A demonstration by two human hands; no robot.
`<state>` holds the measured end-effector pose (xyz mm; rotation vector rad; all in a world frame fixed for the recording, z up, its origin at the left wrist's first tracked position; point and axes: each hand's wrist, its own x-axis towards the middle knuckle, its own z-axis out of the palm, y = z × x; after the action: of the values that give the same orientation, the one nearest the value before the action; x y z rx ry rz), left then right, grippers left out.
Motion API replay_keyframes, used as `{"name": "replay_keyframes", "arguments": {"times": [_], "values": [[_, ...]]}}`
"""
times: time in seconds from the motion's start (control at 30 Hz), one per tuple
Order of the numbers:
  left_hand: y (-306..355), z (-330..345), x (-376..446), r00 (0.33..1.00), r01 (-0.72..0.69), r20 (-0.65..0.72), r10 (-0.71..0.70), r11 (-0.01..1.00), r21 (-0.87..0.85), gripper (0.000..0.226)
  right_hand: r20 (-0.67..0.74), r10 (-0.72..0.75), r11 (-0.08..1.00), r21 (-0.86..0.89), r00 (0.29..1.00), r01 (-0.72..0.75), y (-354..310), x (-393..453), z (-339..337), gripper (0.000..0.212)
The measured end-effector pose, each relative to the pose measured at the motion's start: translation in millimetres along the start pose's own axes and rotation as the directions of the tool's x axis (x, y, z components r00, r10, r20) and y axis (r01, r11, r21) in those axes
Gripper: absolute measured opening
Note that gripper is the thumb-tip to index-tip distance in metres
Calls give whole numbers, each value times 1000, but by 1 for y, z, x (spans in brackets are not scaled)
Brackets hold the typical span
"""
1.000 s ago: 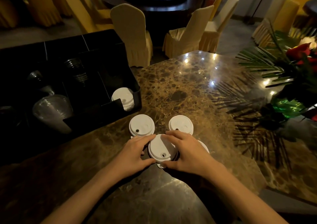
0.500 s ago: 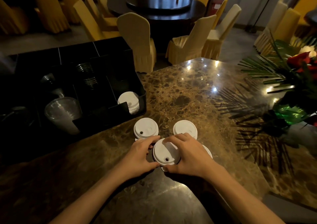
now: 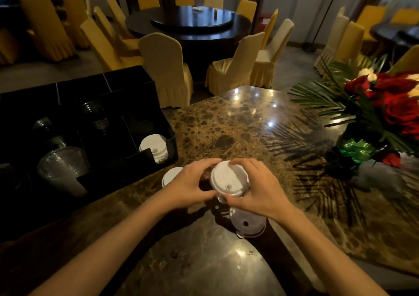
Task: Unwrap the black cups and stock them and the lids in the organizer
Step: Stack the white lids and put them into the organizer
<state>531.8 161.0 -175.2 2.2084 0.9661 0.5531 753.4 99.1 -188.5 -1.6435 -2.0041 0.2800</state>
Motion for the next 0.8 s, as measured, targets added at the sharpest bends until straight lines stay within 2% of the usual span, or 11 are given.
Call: {"name": "replay_keyframes", "arguments": {"times": [0.23,0.57,0.8], "values": [[-6,5,44,990,41,129,-48,998,56,84,52,159,987,-23,986,-158,22,21,18,81],[-29,20,42,974,91,201,-105,993,79,81,124,216,976,-28,969,-214,30,15,42,97],[-37,25,44,970,89,211,-122,983,160,81,174,252,966,12,952,-258,26,15,42,95]]}}
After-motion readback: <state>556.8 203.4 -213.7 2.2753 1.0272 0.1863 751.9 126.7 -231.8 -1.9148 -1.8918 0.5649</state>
